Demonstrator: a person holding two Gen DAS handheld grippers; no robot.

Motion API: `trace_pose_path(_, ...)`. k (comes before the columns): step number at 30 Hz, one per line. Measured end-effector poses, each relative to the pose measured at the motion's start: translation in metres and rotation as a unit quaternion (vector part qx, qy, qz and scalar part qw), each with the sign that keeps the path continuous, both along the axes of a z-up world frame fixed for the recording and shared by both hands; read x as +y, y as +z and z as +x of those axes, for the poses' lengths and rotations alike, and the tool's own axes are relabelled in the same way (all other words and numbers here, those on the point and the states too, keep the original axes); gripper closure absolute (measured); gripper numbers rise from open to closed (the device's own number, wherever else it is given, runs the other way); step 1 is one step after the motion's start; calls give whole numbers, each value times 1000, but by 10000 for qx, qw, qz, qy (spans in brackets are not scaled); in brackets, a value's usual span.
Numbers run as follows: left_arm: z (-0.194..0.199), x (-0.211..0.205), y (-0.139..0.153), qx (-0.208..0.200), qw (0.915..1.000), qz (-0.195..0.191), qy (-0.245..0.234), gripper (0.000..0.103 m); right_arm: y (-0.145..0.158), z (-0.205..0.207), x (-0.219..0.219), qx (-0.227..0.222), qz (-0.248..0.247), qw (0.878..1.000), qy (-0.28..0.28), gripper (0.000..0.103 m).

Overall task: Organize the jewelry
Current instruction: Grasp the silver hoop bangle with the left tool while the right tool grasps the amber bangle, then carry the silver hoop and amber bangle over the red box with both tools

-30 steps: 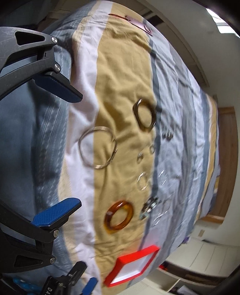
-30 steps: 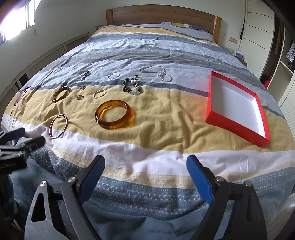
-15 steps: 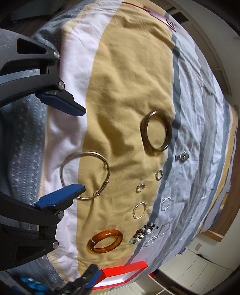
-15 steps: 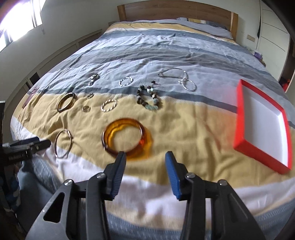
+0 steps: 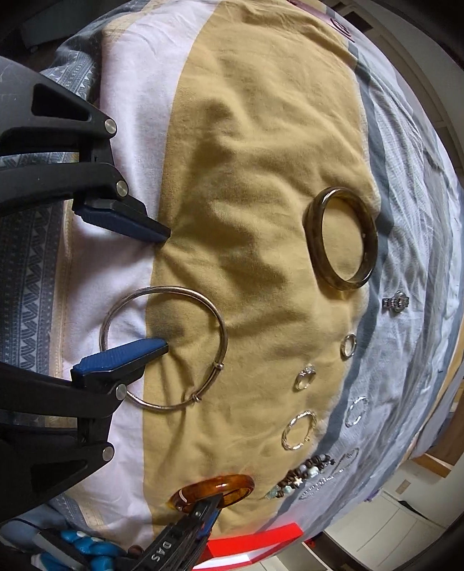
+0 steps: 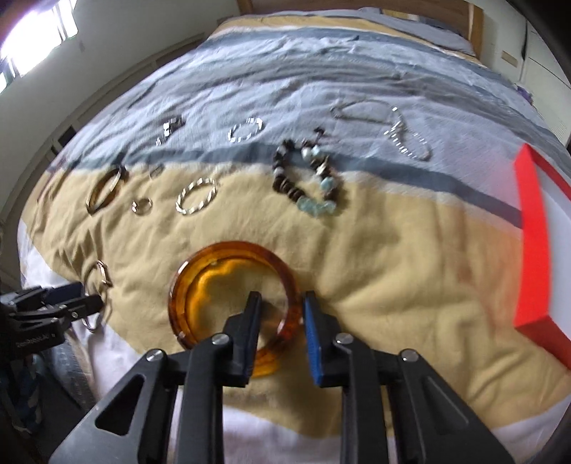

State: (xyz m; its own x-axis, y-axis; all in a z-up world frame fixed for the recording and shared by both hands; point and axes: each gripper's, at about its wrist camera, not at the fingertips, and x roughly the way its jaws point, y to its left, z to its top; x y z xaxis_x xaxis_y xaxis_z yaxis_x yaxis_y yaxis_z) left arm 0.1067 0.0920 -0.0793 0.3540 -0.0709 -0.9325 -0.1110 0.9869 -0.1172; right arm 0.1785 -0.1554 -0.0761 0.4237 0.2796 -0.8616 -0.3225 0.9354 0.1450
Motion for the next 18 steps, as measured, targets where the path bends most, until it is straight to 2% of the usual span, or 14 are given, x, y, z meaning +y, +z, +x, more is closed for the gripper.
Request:
trace_pose_path(3, 3, -1, -3, 18, 10000, 16, -14, 50, -6, 4, 3, -86, -53, 9999, 54, 82)
trace_pose_path(5, 3, -3, -2, -24, 10000, 12, -22, 57, -9, 6, 5, -152, -110, 9997, 132, 83)
trace_pose_path(6, 3, -4, -2, -55, 10000, 2, -33, 68, -9, 7, 5, -165, -110, 9997, 153, 84)
trace_pose_path(7, 2, -5, 0, -91, 9999, -21, -56, 83, -8, 7, 5, -166, -98, 9997, 161, 86)
trace_pose_path(9, -1, -4, 3, -135, 9999, -48, -69, 97, -4, 5, 4, -205, -73, 9996, 179, 91)
trace_pose_path(13, -11, 0, 12, -279, 9996, -63, 56, 99, 7, -8, 3, -365, -124, 9990, 243, 92)
trace_pose_path(18, -29, -7, 34, -608, 9976, 315, 71, 99, 31, -37, 2, -740, -207, 9965, 325, 93)
